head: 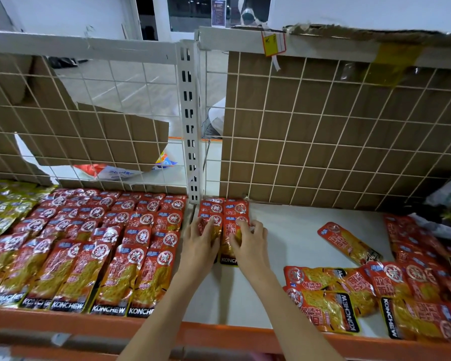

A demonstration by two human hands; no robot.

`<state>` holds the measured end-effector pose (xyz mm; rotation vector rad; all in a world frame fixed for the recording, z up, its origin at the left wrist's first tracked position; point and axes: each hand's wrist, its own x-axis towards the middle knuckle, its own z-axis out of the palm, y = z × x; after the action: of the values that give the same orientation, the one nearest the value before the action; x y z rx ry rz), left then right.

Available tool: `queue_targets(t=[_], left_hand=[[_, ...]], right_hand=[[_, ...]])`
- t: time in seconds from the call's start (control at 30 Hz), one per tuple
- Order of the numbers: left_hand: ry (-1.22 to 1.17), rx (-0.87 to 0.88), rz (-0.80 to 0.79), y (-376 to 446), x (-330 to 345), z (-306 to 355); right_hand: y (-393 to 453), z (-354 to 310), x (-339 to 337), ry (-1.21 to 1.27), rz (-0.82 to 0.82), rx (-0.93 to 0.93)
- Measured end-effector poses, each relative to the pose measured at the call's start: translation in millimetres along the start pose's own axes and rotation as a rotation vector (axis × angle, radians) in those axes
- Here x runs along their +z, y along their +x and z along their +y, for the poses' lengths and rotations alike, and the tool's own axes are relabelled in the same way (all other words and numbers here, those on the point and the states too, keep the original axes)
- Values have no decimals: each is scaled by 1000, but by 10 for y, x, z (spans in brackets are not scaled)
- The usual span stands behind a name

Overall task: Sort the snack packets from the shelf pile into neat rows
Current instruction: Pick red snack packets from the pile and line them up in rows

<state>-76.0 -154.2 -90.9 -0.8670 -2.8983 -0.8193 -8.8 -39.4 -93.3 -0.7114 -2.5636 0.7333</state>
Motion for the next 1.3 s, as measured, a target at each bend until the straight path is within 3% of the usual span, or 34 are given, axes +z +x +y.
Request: queue_targets(t=[0.37, 0.47, 0.73, 0.97, 1.1, 1.3], left_hand=[[-28, -58, -63, 111, -160, 105], [-36, 96, 20, 83, -191, 305], [-161, 533, -285, 19, 91, 1252], [29, 672, -523, 172, 567, 2091], [47, 578, -539, 344, 834, 2363], [352, 554, -611, 444, 1080, 2654]], right_hand=[[-6, -50, -170, 113, -112, 84], [-87, 11, -387, 174, -60, 82], [-734, 737, -1286, 88, 202, 271], [-1013, 1355, -1847, -85, 302, 463], [-948, 1651, -2114, -138, 292, 590], [-513, 2070, -2384, -206, 266, 624]])
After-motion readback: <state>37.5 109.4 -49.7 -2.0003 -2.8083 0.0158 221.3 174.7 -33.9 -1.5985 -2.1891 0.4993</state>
